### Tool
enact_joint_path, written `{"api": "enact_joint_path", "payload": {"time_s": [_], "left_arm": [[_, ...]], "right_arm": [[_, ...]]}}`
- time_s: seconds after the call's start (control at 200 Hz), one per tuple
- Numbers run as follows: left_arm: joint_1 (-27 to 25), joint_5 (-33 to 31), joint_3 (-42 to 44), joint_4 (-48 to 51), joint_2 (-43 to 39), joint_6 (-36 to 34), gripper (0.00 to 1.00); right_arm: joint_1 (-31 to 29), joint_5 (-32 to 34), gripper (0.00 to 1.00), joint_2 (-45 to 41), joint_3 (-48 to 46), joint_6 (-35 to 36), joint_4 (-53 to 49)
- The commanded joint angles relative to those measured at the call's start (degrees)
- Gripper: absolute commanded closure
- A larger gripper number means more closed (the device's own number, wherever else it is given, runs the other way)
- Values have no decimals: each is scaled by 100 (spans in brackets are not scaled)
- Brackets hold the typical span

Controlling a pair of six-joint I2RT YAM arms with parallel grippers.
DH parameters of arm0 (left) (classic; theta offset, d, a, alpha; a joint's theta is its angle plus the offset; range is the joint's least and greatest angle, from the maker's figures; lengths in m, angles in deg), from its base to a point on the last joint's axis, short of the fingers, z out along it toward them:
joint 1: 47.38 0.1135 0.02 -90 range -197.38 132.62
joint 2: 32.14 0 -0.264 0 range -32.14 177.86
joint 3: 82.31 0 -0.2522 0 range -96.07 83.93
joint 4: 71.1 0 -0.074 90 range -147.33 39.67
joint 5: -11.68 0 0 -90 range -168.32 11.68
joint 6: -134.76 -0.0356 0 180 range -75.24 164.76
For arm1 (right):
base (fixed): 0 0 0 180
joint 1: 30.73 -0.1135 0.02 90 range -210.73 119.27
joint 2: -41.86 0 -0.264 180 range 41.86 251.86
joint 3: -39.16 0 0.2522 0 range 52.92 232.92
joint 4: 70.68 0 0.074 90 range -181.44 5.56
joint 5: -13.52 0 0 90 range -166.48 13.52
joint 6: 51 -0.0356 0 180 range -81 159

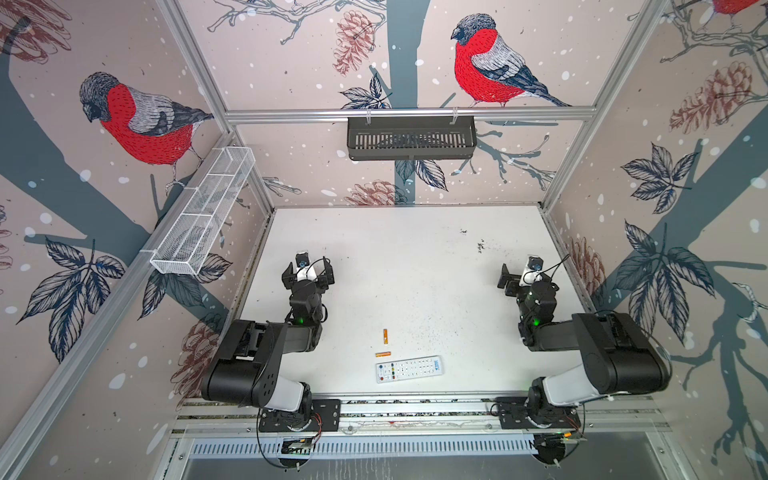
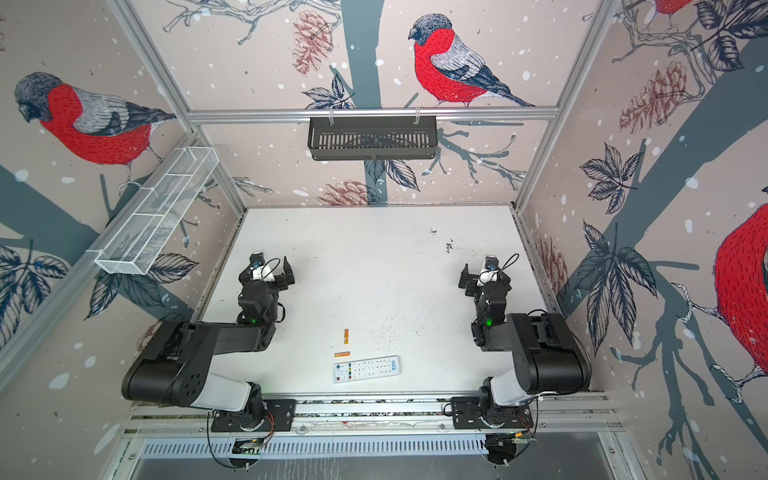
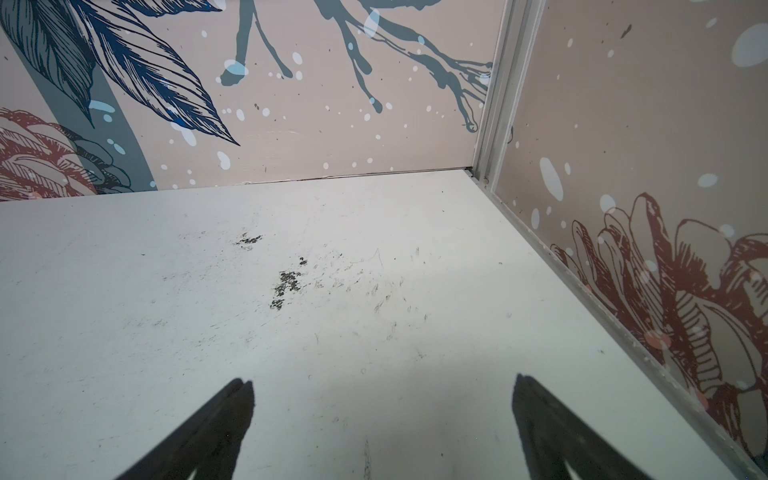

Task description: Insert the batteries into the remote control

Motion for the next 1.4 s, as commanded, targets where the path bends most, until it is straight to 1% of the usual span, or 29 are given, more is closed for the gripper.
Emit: {"api": "enact_joint_path", "payload": {"time_s": [0.0,0.06,0.14,0.195,0.24,0.29,0.355,0.435,0.51,0.595,0.65,0.705,0.811,0.861,0.911,0.951,1.031,1.081,1.126,1.201,1.286,1.361,1.396], "left_arm": [[-209,-995,-497,1324,-61,102,2],[-318,-1353,-823,1921,-53,361,2],[-440,-1745,-1299,2867,-62,956,2],[-563,-1875,-1643,3610,-87,1054,2],[-673,-2294,-1925,4229,-95,1567,2],[-775,-2575,-2204,4946,-100,1794,2],[-984,-3253,-2480,5745,-53,2465,2],[-1232,-3358,-2880,6803,-21,3200,2],[-1469,-3278,-3268,7701,63,3736,2],[-1721,-3114,-3630,8465,152,4109,2],[-1869,-3004,-3752,8846,156,4245,2],[-2006,-2798,-3777,9009,110,4233,2],[-2240,-2520,-3675,9283,-119,4289,2],[-2319,-2324,-3549,9305,-284,4309,2],[-2376,-2067,-3415,9307,-444,4307,2],[-2406,-1811,-3328,9314,-583,4289,2],[-2443,-1373,-3118,9264,-846,4224,2],[-2438,-1056,-2957,9112,-1023,4088,2],[-2442,-800,-2820,8991,-1185,3937,2],[-2444,-517,-2684,8926,-1409,3783,2],[-2438,-352,-2572,8946,-1667,3646,2],[-2439,-149,-2461,8886,-1900,3486,2],[-2444,-57,-2424,8888,-2005,3468,2]], "right_arm": [[-4,68,1,1,-2,-12,141],[-6,67,1,-4,-1,-15,136],[5,45,1,-4,7,-20,129],[33,3,0,-2,15,-36,116],[88,-109,1,5,30,-59,90],[122,-176,1,-4,26,-81,79],[136,-211,1,0,34,-82,61],[123,-185,0,5,43,-73,44],[88,-118,1,5,35,-60,70],[94,-127,1,-14,24,-56,78],[50,-43,1,-20,6,-31,117],[5,-2,1,-49,52,20,60],[-92,22,0,-371,360,122,-774],[-207,77,1,-569,603,170,-1440],[-369,307,1,-711,799,148,-1887],[-499,426,1,-846,955,72,-2292],[-735,490,1,-1078,1348,-308,-3248],[-925,625,0,-1134,1711,-600,-4008],[-1117,617,0,-1155,2003,-755,-4632],[-1636,821,0,-1221,2322,-909,-5409],[-2325,1128,0,-1350,2483,-1148,-6045],[-2839,1052,1,-1393,2517,-1461,-6476],[-3093,1121,1,-1394,2517,-1638,-6651]]}}
